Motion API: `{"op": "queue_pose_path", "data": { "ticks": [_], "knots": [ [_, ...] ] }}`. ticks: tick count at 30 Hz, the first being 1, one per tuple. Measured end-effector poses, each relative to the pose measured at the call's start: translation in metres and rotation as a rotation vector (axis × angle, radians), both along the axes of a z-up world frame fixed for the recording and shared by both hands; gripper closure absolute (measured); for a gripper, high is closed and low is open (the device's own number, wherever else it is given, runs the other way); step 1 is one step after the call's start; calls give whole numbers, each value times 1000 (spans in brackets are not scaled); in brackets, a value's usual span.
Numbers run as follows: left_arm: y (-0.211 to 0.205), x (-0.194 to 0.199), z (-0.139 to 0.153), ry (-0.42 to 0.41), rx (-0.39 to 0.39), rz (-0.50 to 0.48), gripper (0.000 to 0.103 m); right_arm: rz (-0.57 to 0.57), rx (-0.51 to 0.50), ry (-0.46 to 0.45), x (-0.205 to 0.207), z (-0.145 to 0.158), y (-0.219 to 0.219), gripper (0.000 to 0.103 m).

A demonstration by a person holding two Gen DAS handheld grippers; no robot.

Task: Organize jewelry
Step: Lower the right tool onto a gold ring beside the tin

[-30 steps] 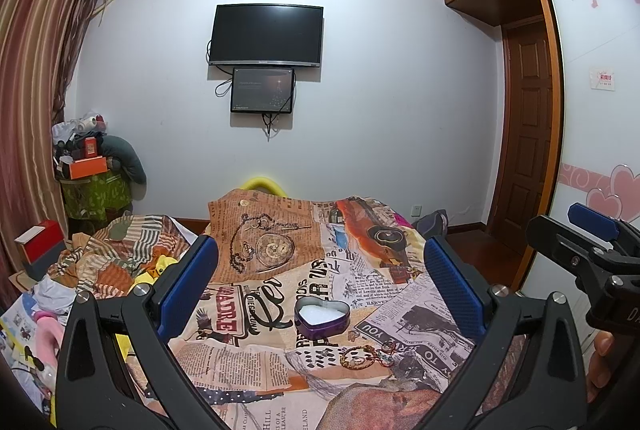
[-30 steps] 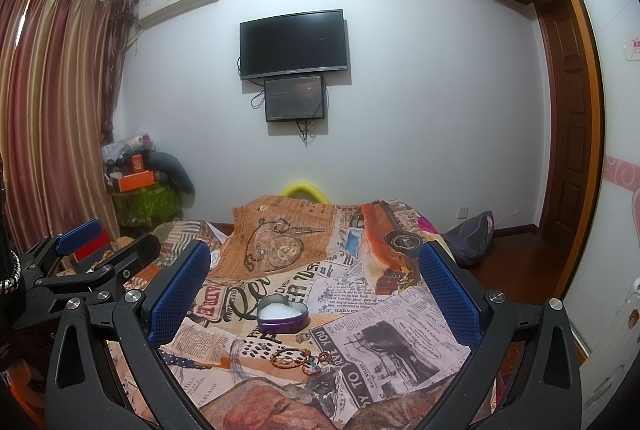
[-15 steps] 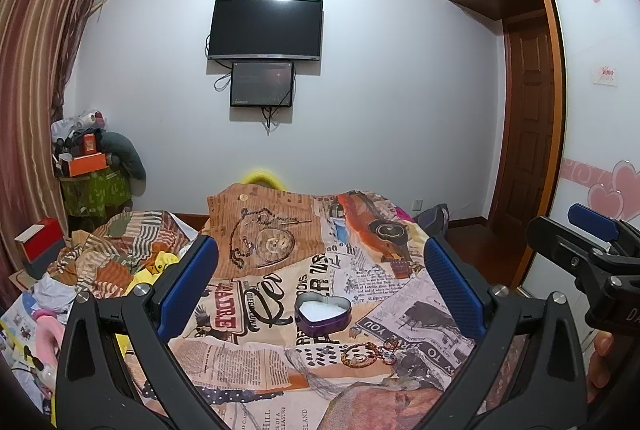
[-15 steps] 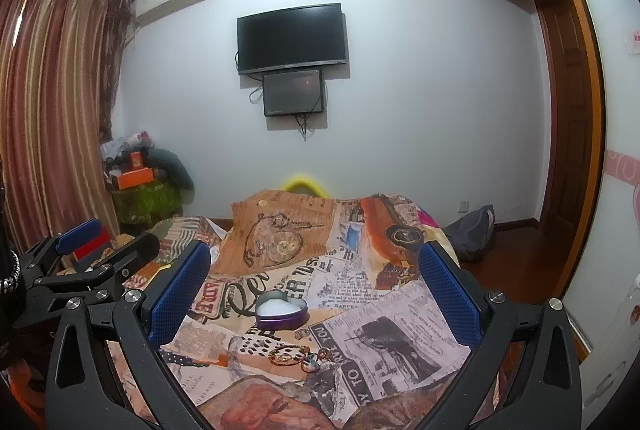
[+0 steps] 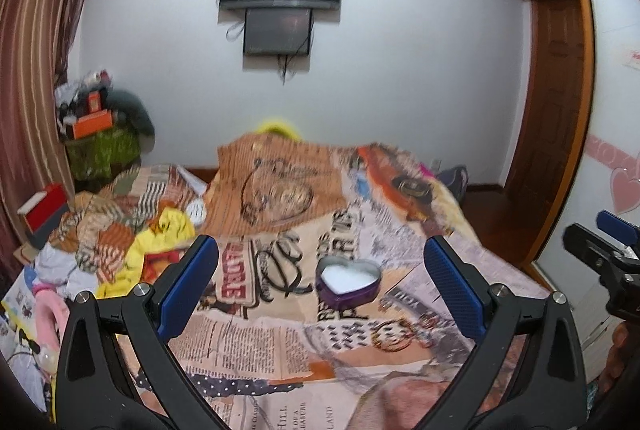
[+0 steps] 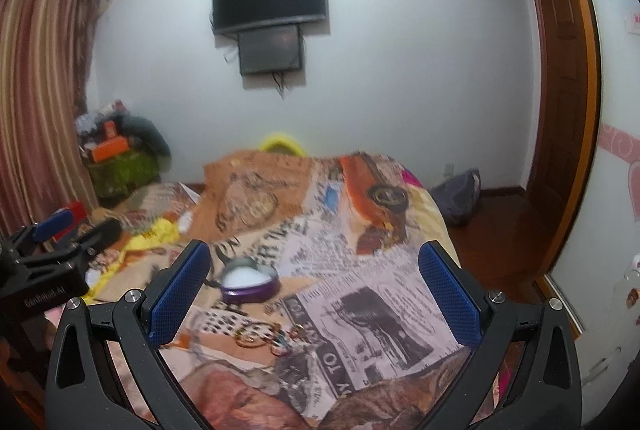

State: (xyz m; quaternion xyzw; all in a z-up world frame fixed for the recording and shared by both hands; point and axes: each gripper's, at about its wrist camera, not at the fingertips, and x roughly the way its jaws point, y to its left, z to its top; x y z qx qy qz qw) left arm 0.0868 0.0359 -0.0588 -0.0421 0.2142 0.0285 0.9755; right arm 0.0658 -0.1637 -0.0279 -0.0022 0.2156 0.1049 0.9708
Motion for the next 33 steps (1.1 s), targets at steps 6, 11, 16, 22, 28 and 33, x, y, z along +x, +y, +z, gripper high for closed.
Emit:
{"op": "queue_pose_path", "data": {
  "ticks": [6, 11, 16, 22, 28, 33],
  "knots": [
    [14, 35, -36, 139, -25, 1, 7, -24, -25, 122, 30, -28, -7, 0],
    [13, 60, -66, 252, -37, -35, 17, -15, -66, 227, 47, -53, -10, 0],
    [4, 82, -97, 364, -29, -87, 40, 17, -82, 338, 65, -81, -10, 0],
    [-6, 95, -124, 449, -57, -157, 44, 70, -89, 428, 76, -104, -6, 12],
    [-19, 103, -134, 462, -45, -231, 62, 123, -82, 463, 92, -113, 0, 37],
    [-30, 109, -139, 471, -22, -289, 74, 172, -75, 465, 103, -116, 9, 49]
  ]
}}
